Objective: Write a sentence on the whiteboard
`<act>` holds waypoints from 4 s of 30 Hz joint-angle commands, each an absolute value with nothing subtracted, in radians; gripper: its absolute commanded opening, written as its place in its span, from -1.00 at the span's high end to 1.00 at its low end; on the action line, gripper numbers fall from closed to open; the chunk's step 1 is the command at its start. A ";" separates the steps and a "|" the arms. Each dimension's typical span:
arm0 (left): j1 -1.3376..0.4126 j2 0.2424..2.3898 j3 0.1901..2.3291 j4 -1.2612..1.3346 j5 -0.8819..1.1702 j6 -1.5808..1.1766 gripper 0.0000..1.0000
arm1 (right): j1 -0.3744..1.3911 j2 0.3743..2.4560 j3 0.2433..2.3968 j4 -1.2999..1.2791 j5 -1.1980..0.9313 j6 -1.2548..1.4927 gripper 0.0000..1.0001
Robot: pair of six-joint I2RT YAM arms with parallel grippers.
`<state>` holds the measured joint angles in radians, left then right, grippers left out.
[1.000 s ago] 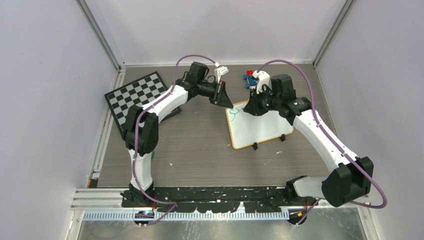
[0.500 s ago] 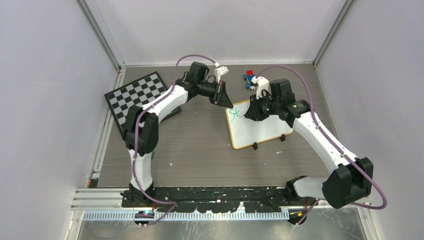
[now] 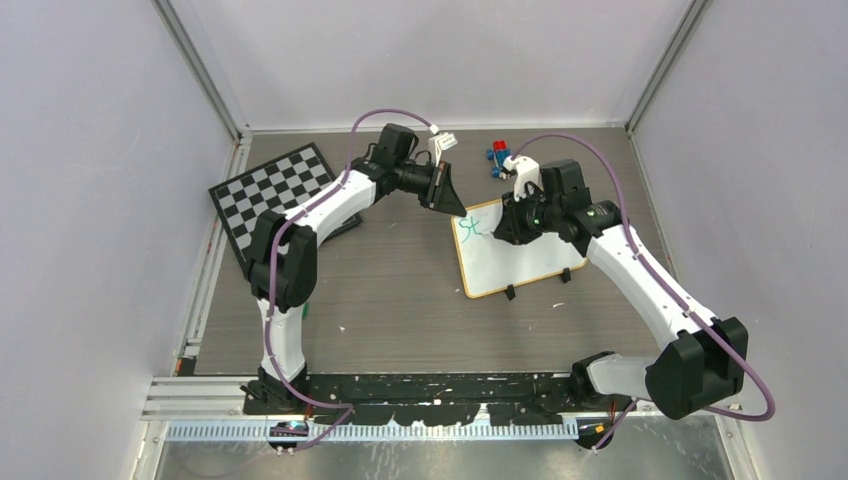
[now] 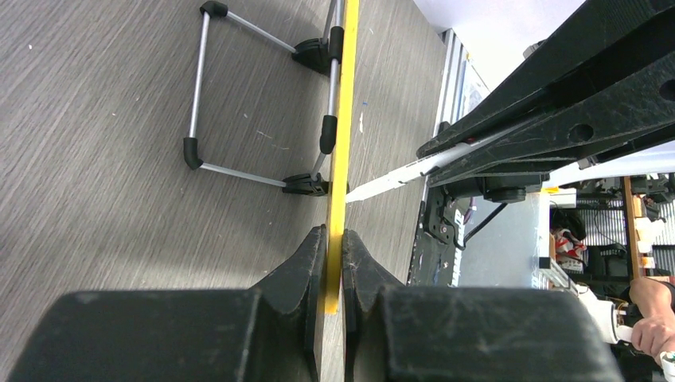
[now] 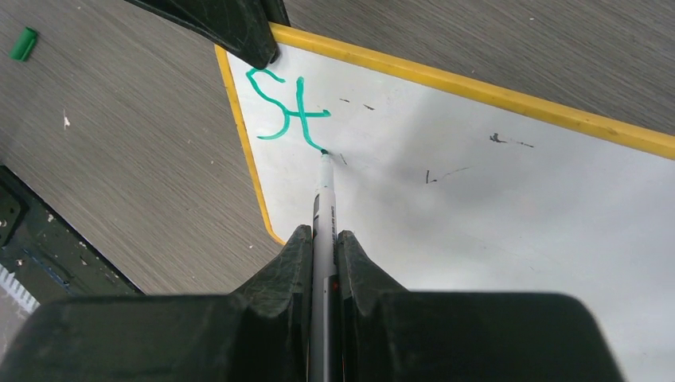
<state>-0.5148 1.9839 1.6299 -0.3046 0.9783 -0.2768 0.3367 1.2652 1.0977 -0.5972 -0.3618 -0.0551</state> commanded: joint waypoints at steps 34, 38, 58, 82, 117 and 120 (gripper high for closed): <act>-0.529 1.994 1.720 -0.591 1.023 -0.019 1.00 | 0.281 1.187 1.106 -0.507 -0.460 -0.048 0.99; -0.529 1.997 1.721 -0.590 1.025 -0.019 1.00 | 0.285 1.192 1.109 -0.502 -0.441 -0.047 0.99; -0.535 2.018 1.749 -0.607 1.040 -0.006 1.00 | 0.343 1.237 1.121 -0.531 -0.393 -0.080 0.99; -0.537 2.053 1.797 -0.660 1.037 0.037 1.00 | 0.347 1.240 1.097 -0.536 -0.301 -0.087 0.99; -0.537 2.053 1.796 -0.690 1.029 0.069 1.00 | 0.344 1.260 1.144 -0.516 -0.288 -0.045 1.00; -0.537 2.053 1.796 -0.692 1.029 0.070 1.00 | 0.340 1.263 1.150 -0.509 -0.282 -0.042 0.99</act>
<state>-0.5121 2.0384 1.7786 -0.6304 1.0019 0.0360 0.3458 1.2575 1.0992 -0.5816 -0.3225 -0.0494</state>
